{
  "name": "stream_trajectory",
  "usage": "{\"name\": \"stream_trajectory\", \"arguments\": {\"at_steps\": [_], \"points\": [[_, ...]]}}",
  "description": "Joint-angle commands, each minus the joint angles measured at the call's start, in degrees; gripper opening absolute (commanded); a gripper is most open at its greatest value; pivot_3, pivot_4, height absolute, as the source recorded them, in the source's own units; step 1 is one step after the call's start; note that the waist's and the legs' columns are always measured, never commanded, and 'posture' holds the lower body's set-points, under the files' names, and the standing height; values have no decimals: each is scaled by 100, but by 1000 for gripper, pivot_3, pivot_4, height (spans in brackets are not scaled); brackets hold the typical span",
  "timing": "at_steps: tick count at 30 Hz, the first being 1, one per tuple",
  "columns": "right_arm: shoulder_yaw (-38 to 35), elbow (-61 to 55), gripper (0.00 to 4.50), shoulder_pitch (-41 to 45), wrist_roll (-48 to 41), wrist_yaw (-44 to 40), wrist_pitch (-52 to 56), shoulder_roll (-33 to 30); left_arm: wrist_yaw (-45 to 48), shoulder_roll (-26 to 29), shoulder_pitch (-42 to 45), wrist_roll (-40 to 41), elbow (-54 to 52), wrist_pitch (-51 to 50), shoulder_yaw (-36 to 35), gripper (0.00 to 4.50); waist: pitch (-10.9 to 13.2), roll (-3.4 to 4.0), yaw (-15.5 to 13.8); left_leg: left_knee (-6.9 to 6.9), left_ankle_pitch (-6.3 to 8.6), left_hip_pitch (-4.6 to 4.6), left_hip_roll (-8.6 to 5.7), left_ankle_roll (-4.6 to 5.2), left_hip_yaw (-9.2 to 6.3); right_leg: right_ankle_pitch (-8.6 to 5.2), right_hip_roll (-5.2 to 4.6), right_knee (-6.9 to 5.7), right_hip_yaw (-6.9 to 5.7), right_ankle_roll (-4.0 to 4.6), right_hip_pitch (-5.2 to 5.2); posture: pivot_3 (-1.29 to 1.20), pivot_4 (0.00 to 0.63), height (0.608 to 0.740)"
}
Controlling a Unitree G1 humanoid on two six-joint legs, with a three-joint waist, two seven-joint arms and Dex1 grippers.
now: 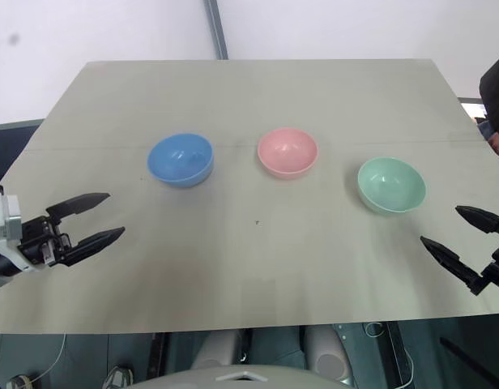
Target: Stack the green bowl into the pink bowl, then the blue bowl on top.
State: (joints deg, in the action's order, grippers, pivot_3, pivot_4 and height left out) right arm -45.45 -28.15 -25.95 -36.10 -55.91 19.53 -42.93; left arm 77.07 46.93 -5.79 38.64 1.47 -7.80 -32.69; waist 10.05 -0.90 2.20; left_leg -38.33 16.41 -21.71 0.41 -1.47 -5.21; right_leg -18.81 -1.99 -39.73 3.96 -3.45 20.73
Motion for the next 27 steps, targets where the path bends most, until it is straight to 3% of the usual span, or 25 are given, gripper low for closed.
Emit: {"name": "stream_trajectory", "arguments": {"at_steps": [1, 22, 27], "points": [[-132, -19, 4459, 48, -54, -40, -90, -81, 9, 123, 12, 131, -210, -50, -164, 4500, 0, 0, 0, 0, 0, 0, 0, 0, 0, 0, 0, 0, 0, 0, 0, 0, 150, 740], [125, -166, 4459, 360, -60, 94, 133, -222, -269, 71, 59, 224, -584, -422, -102, 4500, 1, 1, 1, 0, 0, 0, 0, 0, -1, 0, 0, 1, 0, 0, 0, 0, 150, 740], [519, -419, 4459, 554, 84, 274, 190, -305, -314, 37, 119, 591, -929, -863, -5, 4500, 1, 0, 0, 0, 0, -1, 0, 0, -2, 0, -1, 1, 0, 0, 0, 0, 150, 740]]}}
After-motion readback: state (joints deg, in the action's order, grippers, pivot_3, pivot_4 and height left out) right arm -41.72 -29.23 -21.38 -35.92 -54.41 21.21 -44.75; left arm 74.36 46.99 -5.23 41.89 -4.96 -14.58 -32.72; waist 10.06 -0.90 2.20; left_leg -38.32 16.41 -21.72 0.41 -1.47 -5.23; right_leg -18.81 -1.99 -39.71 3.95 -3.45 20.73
